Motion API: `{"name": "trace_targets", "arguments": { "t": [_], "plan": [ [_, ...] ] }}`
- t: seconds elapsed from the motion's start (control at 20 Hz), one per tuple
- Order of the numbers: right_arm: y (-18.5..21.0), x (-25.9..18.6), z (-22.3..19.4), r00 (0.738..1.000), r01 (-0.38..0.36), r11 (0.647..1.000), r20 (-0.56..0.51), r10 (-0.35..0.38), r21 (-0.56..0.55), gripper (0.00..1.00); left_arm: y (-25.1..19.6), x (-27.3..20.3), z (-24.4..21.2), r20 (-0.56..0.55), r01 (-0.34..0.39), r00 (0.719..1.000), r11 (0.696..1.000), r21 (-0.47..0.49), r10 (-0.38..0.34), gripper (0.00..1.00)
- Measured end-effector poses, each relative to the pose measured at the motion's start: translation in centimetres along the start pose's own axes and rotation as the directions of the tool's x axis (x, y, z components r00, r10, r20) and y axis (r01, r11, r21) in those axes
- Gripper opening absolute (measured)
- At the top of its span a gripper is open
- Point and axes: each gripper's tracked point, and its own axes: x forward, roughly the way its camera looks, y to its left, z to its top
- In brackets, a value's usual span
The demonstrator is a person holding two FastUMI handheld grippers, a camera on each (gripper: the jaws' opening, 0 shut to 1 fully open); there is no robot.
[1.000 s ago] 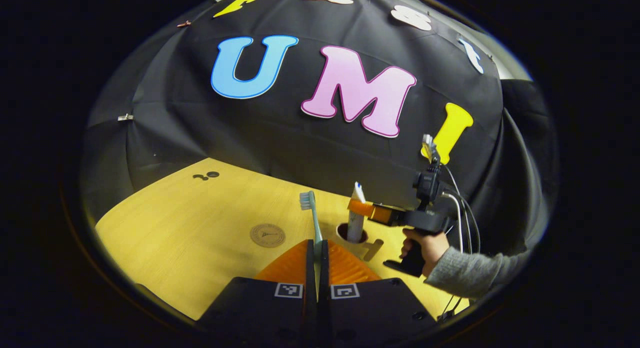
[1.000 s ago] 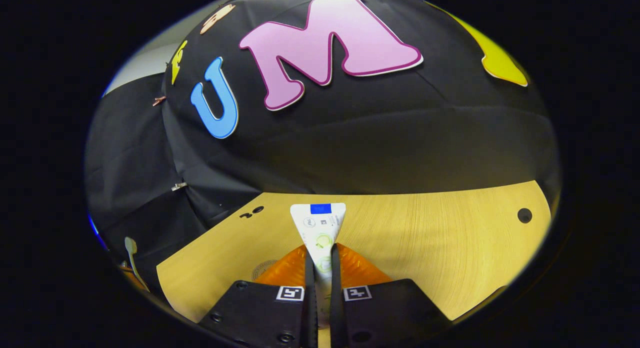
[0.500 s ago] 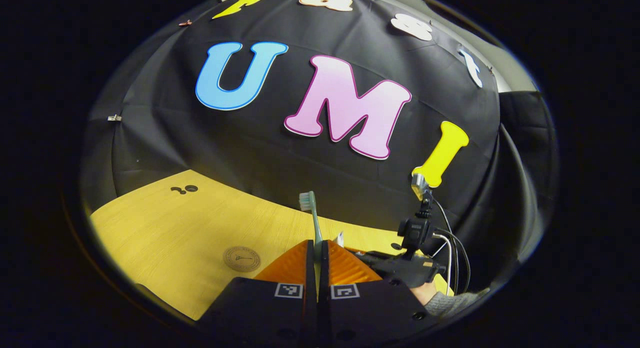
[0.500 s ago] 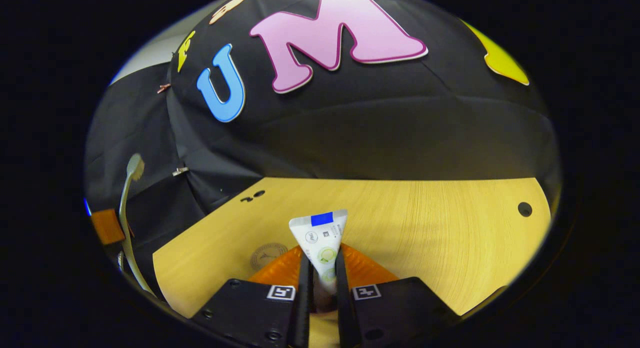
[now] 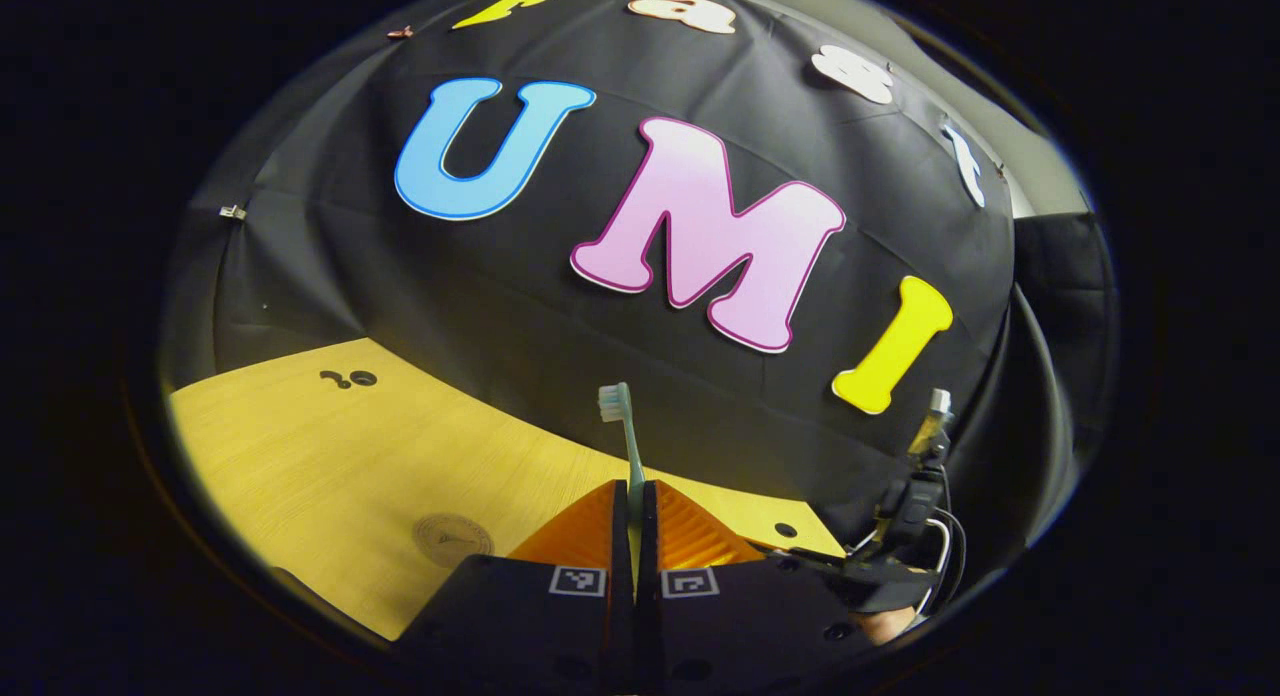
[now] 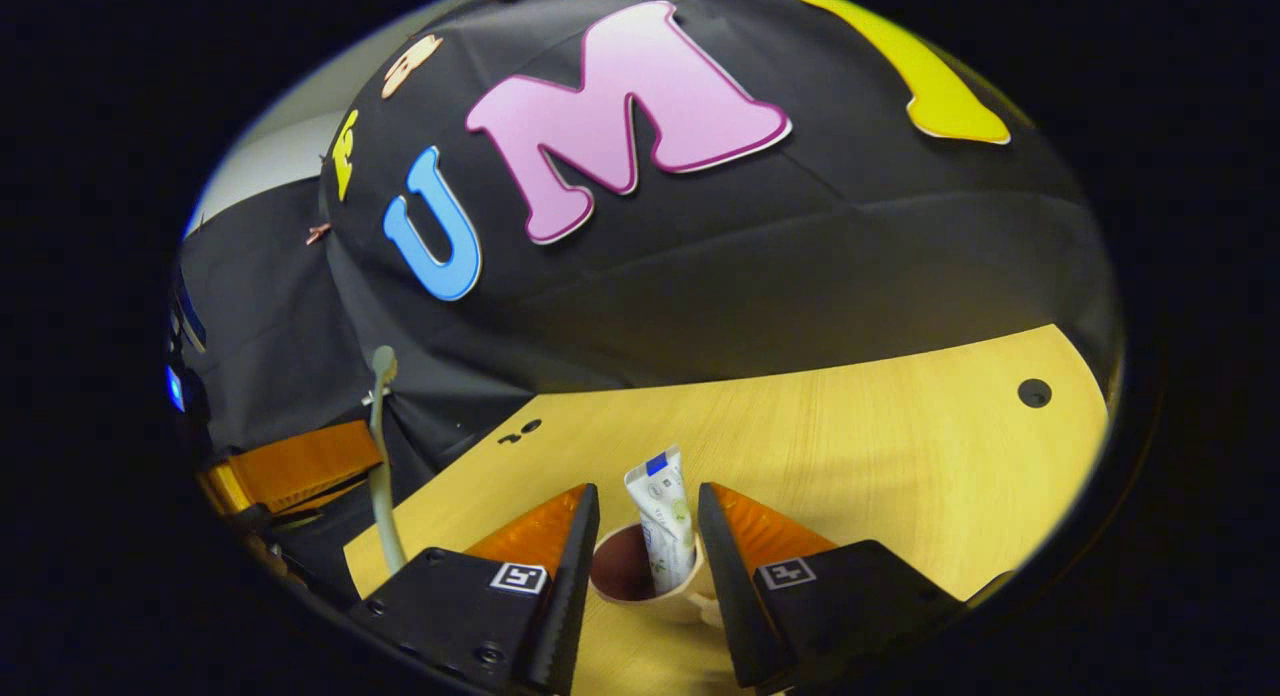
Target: Put the toothbrush and toothpaste on the desktop into the cup, then pick up the cup and place it on the coaster on the desktop.
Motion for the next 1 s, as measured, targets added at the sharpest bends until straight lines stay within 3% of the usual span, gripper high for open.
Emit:
{"name": "trace_targets", "arguments": {
  "t": [0.4, 0.6, 1.0],
  "plan": [
    [-4.7, -5.4, -1.5, 0.996, 0.089, 0.995, -0.025, -0.088, 0.043, 0.64, -1.8, 5.4, 1.5, 0.073, 0.030, 0.997, 0.998, 0.056, -0.034, 0.06],
    [-6.1, -6.9, -2.7, 0.993, 0.113, 0.992, -0.048, -0.110, 0.062, 0.64, -1.5, 8.2, -0.7, 0.068, 0.010, 0.998, 0.998, 0.068, -0.015, 0.06],
    [-8.0, -8.4, -4.5, 0.983, 0.155, 0.987, -0.104, -0.151, 0.033, 0.64, -0.5, 11.1, -8.1, -0.018, -0.002, 1.000, 0.980, 0.199, 0.005, 0.06]
  ]
}}
